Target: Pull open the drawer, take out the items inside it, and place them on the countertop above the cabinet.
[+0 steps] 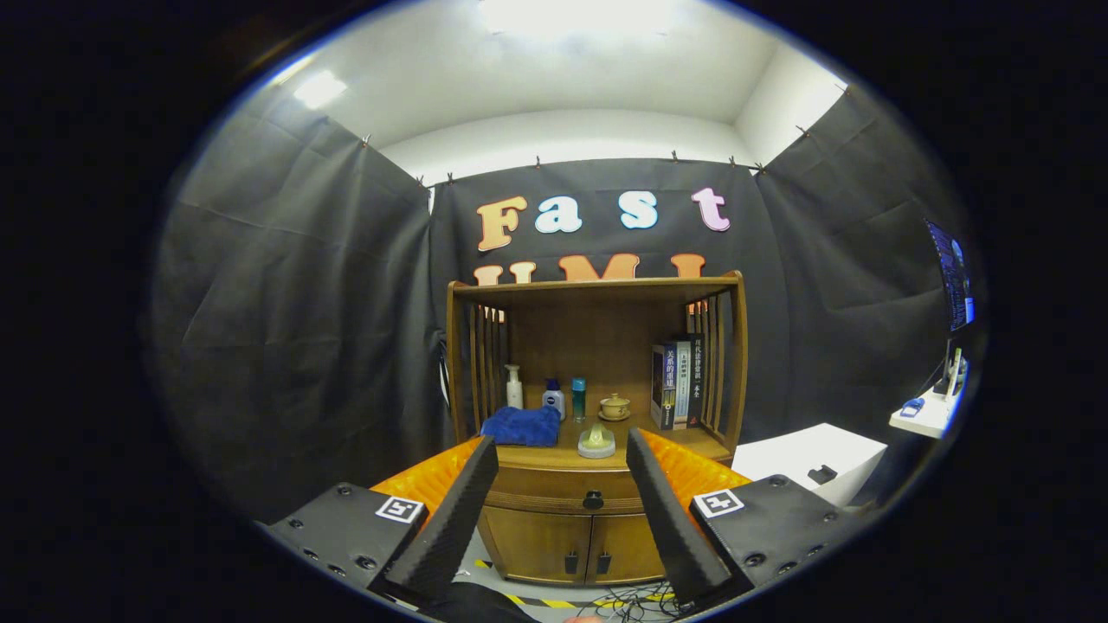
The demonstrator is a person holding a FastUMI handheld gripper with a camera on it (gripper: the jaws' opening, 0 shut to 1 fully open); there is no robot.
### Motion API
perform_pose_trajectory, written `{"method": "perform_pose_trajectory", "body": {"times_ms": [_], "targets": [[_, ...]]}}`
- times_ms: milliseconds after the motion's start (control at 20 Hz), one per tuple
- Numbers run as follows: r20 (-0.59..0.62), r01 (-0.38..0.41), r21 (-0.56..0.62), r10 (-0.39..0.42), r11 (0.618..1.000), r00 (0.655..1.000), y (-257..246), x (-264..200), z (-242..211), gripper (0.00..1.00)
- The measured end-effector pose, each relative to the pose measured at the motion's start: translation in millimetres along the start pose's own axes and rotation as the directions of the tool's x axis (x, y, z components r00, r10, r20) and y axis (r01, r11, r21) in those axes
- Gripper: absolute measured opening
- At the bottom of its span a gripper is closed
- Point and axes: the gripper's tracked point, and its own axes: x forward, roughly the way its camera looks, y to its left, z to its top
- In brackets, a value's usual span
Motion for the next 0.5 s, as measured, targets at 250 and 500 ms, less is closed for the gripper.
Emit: {"method": "perform_pose_trajectory", "body": {"times_ms": [250,500], "targets": [[0.011,0.003,0.01,-0.003,1.0,1.0,-1.3,-1.5,-0.4,0.97],[0.009,0.011,0.021,-0.011,1.0,1.0,-6.2,-0.2,-2.8,0.97]]}}
